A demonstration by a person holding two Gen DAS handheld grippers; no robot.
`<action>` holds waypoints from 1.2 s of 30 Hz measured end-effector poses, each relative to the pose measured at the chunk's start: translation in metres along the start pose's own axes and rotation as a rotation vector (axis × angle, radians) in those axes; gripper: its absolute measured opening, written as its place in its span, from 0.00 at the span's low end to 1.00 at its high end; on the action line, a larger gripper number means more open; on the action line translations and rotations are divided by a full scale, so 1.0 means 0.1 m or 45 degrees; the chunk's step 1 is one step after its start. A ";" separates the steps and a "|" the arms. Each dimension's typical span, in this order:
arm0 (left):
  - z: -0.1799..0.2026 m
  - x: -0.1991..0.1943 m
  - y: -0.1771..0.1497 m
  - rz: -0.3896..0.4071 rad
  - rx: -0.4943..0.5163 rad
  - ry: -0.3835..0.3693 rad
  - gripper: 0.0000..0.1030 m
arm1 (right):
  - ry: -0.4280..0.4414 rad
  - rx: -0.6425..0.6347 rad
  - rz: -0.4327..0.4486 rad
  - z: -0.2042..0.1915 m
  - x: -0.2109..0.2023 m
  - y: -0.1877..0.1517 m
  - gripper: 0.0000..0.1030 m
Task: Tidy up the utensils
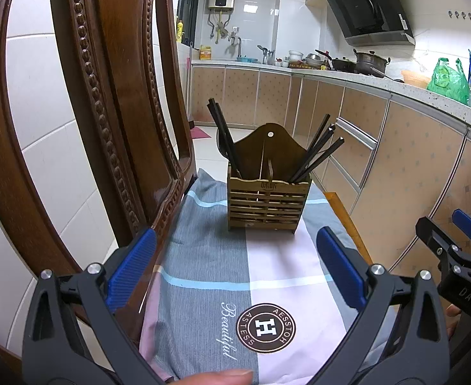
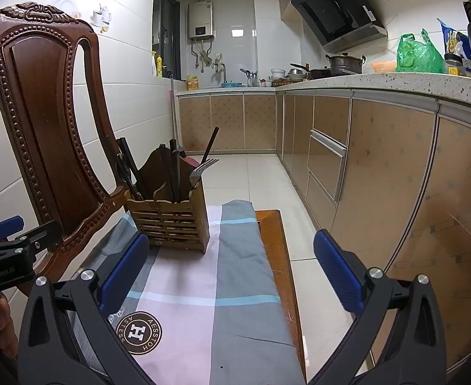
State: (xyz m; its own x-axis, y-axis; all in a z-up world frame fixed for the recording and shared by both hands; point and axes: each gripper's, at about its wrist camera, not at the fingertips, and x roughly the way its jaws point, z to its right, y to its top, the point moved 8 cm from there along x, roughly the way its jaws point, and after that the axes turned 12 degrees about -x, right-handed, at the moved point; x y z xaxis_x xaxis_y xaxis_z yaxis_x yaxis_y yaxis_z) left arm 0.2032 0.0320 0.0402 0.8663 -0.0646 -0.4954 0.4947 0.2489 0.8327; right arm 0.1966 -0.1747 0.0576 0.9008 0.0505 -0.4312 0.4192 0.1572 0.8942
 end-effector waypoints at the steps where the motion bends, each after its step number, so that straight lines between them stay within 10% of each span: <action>1: 0.00 0.00 0.00 -0.001 0.001 0.000 0.96 | -0.002 0.000 0.002 0.00 0.00 0.00 0.97; 36: -0.04 0.04 -0.04 -0.025 0.003 0.008 0.96 | 0.006 -0.020 -0.006 -0.02 0.01 -0.02 0.97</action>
State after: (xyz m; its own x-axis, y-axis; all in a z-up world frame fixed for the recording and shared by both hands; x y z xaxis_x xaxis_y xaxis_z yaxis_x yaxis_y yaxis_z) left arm 0.2048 0.0348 0.0340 0.8558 -0.0631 -0.5134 0.5119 0.2453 0.8233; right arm 0.1961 -0.1732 0.0552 0.8983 0.0547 -0.4360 0.4216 0.1727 0.8902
